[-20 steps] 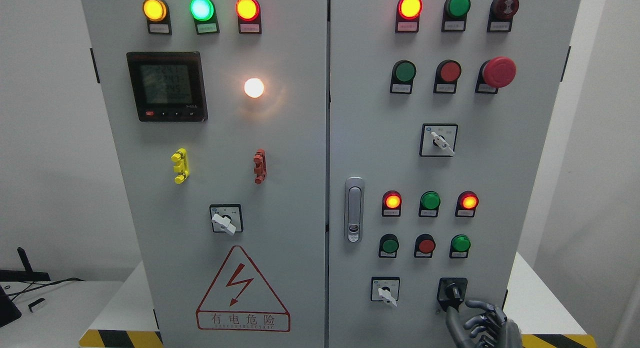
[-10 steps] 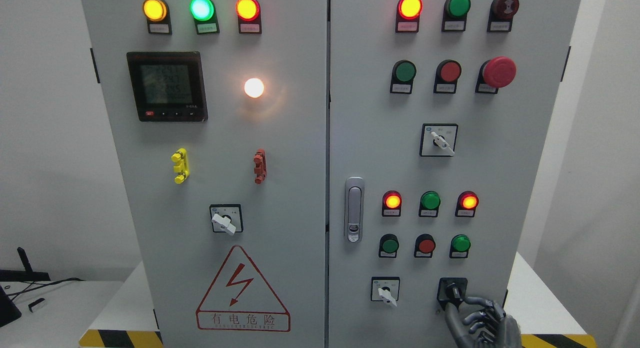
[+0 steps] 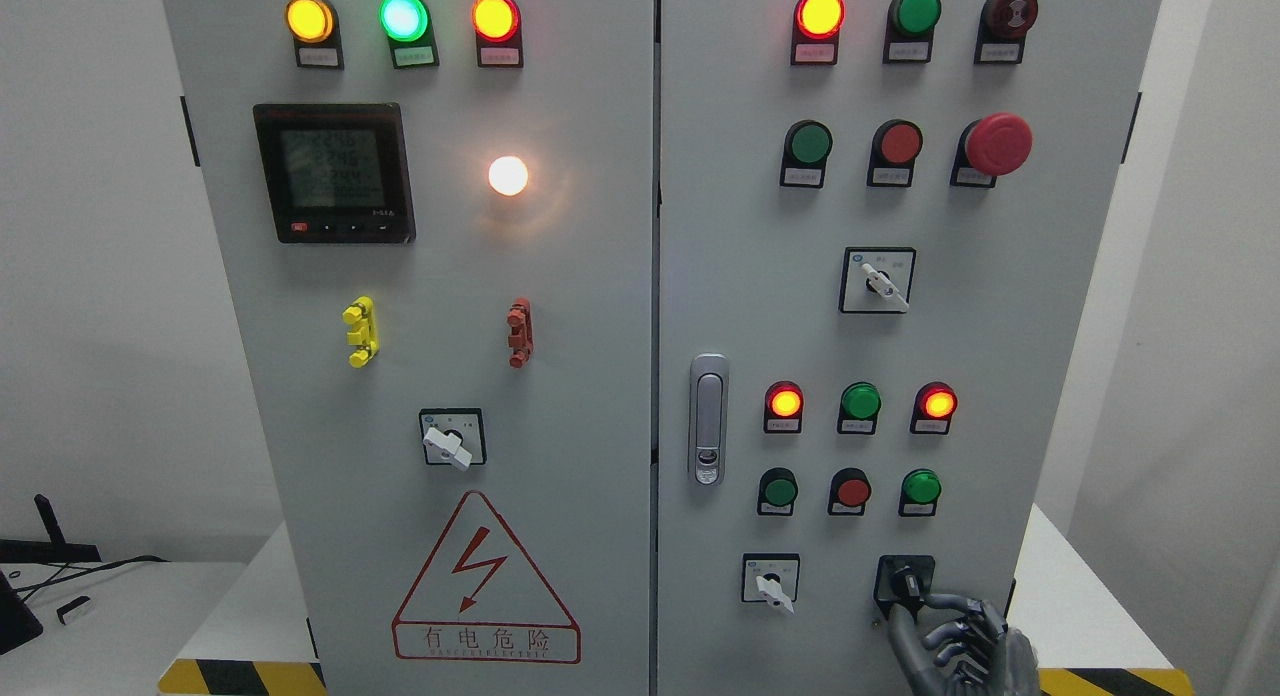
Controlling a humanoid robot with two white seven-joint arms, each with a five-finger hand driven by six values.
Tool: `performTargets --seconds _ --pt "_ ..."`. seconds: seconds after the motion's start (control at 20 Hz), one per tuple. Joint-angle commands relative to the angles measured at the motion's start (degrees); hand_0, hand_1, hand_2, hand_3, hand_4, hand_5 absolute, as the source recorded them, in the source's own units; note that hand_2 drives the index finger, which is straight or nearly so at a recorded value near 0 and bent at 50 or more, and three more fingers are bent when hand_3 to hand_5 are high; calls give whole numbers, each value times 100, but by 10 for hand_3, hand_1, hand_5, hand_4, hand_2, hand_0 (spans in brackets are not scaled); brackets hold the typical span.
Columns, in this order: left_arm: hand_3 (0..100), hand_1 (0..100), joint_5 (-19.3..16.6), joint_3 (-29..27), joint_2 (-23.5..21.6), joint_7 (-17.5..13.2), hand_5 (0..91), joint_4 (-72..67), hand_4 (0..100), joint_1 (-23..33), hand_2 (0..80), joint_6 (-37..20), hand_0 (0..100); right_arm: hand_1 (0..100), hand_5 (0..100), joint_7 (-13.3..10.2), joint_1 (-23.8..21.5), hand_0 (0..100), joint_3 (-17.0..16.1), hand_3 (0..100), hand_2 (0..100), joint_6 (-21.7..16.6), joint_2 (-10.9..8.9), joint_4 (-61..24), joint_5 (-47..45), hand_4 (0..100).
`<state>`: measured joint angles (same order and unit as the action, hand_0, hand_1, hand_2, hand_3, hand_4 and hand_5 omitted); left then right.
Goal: Trip black knob to open circuit
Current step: 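Close the right hand fingers around the black rotary knob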
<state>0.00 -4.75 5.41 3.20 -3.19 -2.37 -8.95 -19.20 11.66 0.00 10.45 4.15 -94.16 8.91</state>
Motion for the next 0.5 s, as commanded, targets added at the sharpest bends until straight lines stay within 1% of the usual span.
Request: performTargets --seconds 0.0,0.25,0.45 --pt "0 389 -176 0 4 -4 0 3 0 0 0 -2 120 757 979 -5 3 262 106 765 483 1 25 -5 5 854" --pt "0 389 -176 0 4 -4 0 3 0 0 0 -2 120 757 979 -5 3 267 132 768 486 1 25 -5 5 854" --pt "0 389 -176 0 4 -4 0 3 0 0 0 -2 120 757 979 -14 3 271 185 774 489 71 34 -5 5 857"
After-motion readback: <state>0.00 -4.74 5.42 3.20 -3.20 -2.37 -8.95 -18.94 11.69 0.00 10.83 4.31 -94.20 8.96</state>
